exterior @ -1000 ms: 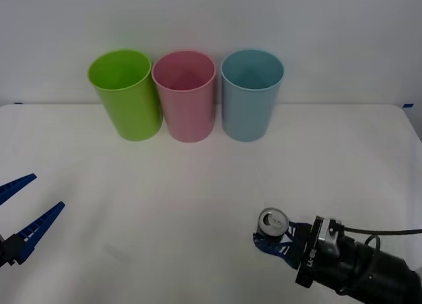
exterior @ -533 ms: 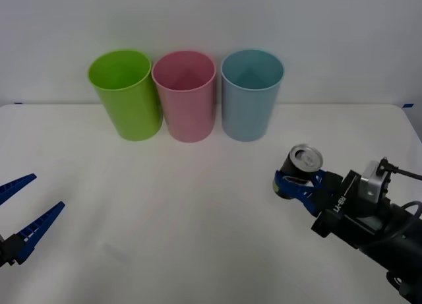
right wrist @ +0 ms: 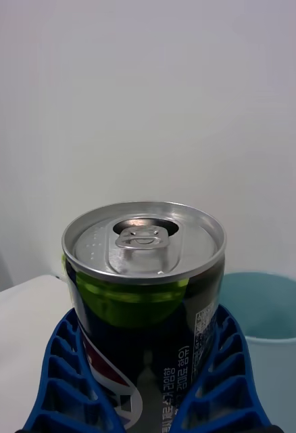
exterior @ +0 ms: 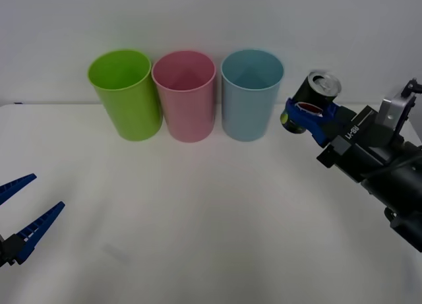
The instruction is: Grasp the object on the table and drop it into the matching bin: aluminum can to the light blue bin, PET bottle to the pink bin.
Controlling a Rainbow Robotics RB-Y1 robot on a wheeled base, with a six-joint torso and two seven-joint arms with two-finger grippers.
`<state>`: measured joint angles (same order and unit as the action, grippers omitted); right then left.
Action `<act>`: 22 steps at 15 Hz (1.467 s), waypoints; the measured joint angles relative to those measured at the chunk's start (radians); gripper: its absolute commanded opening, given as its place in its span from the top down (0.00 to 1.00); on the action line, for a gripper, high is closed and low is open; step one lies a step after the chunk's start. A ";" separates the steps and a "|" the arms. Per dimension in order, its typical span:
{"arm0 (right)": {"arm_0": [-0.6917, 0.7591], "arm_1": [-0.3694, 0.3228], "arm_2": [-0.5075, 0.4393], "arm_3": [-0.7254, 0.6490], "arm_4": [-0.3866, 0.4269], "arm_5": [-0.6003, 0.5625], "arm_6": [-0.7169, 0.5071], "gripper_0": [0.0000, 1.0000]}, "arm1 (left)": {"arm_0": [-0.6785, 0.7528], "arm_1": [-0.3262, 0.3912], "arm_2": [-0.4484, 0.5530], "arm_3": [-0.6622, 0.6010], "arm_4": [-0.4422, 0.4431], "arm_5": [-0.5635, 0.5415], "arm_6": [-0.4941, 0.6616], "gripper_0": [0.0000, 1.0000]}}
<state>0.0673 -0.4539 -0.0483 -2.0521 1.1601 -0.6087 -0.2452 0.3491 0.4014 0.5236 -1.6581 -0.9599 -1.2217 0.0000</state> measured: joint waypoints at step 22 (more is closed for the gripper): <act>-0.773 0.403 -0.220 0.787 0.650 0.086 -0.058 1.00 | 0.000 0.000 0.000 0.000 0.000 0.000 0.000 0.00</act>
<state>-0.7057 -0.0510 -0.2683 -1.2654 1.8098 -0.5228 -0.3034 0.3491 0.4014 0.5236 -1.6581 -0.9599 -1.2217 0.0000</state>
